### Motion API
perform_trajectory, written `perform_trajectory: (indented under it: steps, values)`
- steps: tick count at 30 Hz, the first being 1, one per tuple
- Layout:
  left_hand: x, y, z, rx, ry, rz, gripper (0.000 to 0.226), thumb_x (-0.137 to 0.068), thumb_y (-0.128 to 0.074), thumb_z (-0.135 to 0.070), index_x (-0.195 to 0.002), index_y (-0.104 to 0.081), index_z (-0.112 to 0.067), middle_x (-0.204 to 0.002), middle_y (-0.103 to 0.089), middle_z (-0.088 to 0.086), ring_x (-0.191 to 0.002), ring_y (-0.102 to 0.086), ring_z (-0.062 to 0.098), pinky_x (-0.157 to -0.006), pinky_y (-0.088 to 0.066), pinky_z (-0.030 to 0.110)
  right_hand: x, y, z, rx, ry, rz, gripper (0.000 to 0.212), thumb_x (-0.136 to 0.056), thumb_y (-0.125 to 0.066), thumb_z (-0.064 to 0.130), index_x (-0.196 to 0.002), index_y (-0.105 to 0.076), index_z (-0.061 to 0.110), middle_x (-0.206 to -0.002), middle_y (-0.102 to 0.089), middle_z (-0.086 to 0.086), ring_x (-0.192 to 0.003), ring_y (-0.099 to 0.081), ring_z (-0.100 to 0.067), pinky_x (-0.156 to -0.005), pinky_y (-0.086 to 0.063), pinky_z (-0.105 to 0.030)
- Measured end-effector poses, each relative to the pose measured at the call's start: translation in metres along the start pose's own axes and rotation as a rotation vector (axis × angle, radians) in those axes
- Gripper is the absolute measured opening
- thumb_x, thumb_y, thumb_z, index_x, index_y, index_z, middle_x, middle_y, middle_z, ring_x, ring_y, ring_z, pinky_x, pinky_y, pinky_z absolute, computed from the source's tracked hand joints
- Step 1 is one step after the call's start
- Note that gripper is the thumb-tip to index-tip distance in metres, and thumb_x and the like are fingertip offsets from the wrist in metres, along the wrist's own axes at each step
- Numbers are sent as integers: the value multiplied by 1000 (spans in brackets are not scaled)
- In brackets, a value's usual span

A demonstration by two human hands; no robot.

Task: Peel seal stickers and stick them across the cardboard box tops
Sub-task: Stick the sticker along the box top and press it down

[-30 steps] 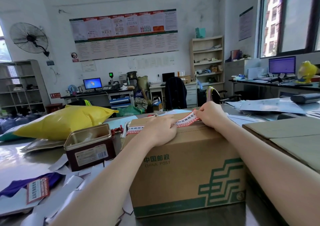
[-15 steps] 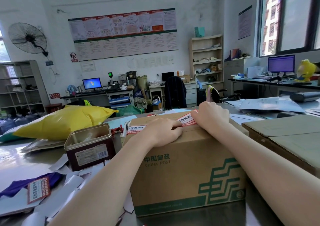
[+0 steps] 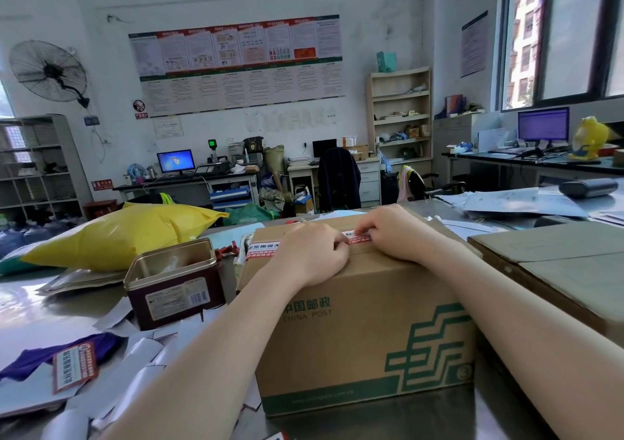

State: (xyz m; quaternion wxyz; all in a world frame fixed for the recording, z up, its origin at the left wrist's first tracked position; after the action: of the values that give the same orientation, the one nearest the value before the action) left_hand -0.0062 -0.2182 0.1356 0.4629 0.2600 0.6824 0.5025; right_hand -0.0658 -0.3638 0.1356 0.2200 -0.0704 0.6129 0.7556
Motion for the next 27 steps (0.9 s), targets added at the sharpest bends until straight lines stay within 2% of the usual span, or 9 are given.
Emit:
perform_trajectory:
  steps: [2, 4, 6, 8, 10, 11, 18, 23, 27]
  values:
    - [1, -1, 0, -49, -5, -28, 34, -93, -33, -28, -93, -67, -20, -93, -70, 3, -88, -59, 22, -79, -36, 30, -1, -2, -7, 53, -75, 31, 36, -86, -37, 4, -97, -70, 14, -93, -66, -5, -85, -57, -21, -74, -46, -31]
    - [1, -3, 1, -86, -5, -61, 33, -94, -31, -32, -73, -54, -20, -78, -67, 6, -74, -57, 23, -71, -32, 30, 0, -3, -14, 95, -138, 58, 29, -84, -35, 6, -76, -63, 7, -73, -57, -6, -68, -50, -21, -62, -42, -35]
    - [1, -4, 1, -70, 29, -27, 42, -96, -26, -39, -67, -51, -19, -74, -62, 6, -68, -52, 21, -68, -32, 32, 4, -3, -15, 121, -150, 68, 28, -86, -33, 12, -64, -51, 12, -69, -53, -3, -65, -48, -20, -65, -45, -38]
    - [1, -5, 2, -40, 82, 97, 48, -96, -18, -50, -94, -61, -28, -109, -65, 2, -98, -56, 20, -83, -39, 39, 10, -3, -14, 125, -135, 78, 31, -91, -31, 20, -66, -48, 17, -73, -53, 0, -72, -51, -20, -73, -46, -39]
    - [0, -6, 3, -67, 81, 217, 60, -94, -12, -58, -138, -41, -28, -149, -35, -4, -137, -31, 15, -109, -24, 43, 15, -2, -12, 137, -123, 98, 31, -94, -27, 28, -78, -52, 19, -86, -57, 0, -82, -52, -20, -82, -44, -40]
    - [0, -6, 3, -73, 69, 247, 65, -93, -12, -61, -145, -28, -26, -155, -22, -5, -142, -19, 12, -113, -16, 41, 20, -1, -10, 146, -126, 106, 31, -95, -26, 30, -85, -53, 18, -94, -58, -1, -86, -52, -20, -84, -42, -40]
    - [1, -6, 2, -77, 70, 278, 71, -90, -12, -65, -149, -17, -25, -157, -13, -7, -144, -11, 9, -114, -11, 38, 46, 6, 2, 217, -113, 66, 40, -98, -21, 30, -109, -56, 15, -119, -58, -8, -111, -50, -26, -87, -36, -38]
    - [10, -5, 0, -40, 87, 209, 71, -88, -10, -68, -143, -33, -30, -153, -28, -7, -140, -26, 16, -112, -24, 46, 63, 5, 1, 200, -26, -77, 43, -98, -21, 33, -99, -60, 15, -109, -64, -3, -101, -56, -21, -86, -42, -36]
    - [23, -3, -3, -74, 86, 191, 73, -86, -10, -70, -143, -33, -30, -150, -34, -8, -137, -32, 16, -109, -30, 48, 74, 3, 7, 182, -43, -177, 41, -98, -24, 34, -91, -60, 15, -98, -64, -2, -92, -57, -21, -73, -35, -31]
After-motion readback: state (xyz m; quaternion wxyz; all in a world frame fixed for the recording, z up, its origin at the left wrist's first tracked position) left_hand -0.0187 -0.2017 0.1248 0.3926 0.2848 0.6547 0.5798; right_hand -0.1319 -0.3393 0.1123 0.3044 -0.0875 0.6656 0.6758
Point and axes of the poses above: each hand's wrist, its own x-axis away from the middle knuckle, its own y-axis out of the back of the hand, z = x × y, the point moved 1 cm from there along -x, towards the middle knuckle
